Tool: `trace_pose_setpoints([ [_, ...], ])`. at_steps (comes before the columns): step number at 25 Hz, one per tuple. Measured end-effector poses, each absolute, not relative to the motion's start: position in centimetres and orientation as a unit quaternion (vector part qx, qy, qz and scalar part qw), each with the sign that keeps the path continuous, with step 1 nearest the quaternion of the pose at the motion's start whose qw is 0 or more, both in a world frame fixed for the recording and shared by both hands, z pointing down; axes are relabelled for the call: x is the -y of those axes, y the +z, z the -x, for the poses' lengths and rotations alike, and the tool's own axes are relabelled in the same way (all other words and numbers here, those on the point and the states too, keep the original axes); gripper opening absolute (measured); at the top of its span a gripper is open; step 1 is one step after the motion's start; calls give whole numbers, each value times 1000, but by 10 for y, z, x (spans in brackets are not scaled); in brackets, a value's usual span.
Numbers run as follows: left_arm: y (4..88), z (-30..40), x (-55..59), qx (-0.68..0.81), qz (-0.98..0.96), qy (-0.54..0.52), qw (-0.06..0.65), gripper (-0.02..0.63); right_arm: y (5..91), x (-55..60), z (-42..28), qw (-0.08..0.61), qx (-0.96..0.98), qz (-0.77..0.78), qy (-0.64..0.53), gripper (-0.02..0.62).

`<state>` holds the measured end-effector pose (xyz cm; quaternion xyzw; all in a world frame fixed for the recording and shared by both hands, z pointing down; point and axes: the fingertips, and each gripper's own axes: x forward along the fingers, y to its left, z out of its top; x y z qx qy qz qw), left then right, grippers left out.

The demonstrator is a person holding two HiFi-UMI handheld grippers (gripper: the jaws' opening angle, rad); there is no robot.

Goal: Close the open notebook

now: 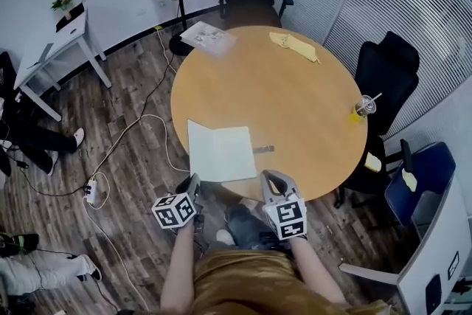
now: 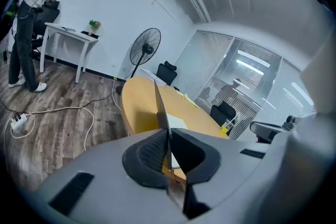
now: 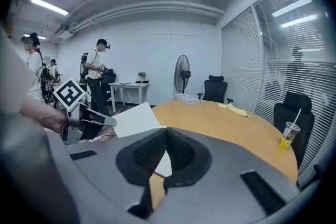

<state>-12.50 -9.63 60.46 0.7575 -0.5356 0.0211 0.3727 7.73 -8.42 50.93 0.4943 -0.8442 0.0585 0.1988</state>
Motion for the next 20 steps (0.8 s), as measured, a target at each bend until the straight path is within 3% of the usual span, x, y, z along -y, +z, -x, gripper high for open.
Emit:
trace_pose_setpoints([
  [20,592,113,106,533,-795,103,271,46,517,93,-75,203,841,-496,73,12],
])
